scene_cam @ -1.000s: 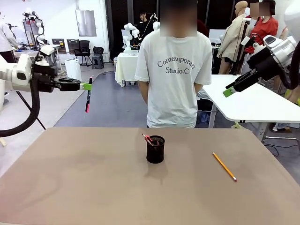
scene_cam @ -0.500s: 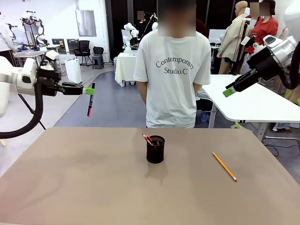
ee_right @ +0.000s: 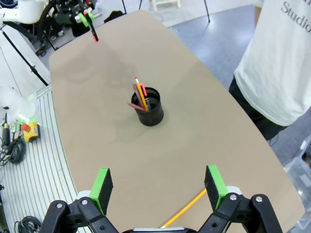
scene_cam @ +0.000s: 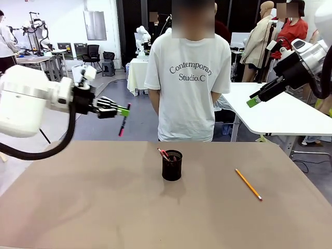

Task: Place the pens into the pen holder.
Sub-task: Pick up a writing instrument from the table and place it into the Pen holder.

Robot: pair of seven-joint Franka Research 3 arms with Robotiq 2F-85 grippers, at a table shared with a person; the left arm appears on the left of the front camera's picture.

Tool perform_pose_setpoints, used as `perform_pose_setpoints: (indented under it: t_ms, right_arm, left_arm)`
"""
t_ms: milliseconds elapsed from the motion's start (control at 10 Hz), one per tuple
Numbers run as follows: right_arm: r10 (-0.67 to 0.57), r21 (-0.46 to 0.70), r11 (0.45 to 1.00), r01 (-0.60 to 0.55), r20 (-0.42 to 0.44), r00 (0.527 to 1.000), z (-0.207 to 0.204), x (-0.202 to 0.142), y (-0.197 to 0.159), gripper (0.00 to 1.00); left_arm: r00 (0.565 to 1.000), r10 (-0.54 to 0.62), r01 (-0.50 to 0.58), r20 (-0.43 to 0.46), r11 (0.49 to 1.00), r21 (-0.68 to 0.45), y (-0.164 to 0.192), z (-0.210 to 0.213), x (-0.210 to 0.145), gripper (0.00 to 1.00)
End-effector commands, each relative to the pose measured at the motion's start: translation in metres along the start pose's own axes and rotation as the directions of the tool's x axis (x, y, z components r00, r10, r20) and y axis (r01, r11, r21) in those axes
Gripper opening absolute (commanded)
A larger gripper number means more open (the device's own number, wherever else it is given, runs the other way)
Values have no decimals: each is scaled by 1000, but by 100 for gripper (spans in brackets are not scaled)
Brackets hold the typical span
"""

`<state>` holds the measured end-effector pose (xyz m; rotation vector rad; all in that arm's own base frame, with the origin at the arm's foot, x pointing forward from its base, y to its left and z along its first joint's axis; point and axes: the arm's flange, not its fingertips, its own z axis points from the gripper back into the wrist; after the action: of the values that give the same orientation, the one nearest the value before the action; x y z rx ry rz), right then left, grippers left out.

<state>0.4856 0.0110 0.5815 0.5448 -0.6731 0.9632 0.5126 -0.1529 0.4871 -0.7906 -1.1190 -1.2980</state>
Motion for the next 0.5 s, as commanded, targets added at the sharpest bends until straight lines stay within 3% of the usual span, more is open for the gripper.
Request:
perform_pose_setpoints:
  t_ms: [0, 400]
  right_arm:
    - [-3, 7, 1000, 2, 15, 1000, 1, 2, 0, 100]
    - [-3, 7, 1000, 2, 15, 1000, 1, 2, 0, 100]
  left_arm:
    - [995, -79, 83, 55, 994, -71, -1, -35, 4, 0]
    - [952, -291, 297, 93, 953, -59, -11, -109, 21, 0]
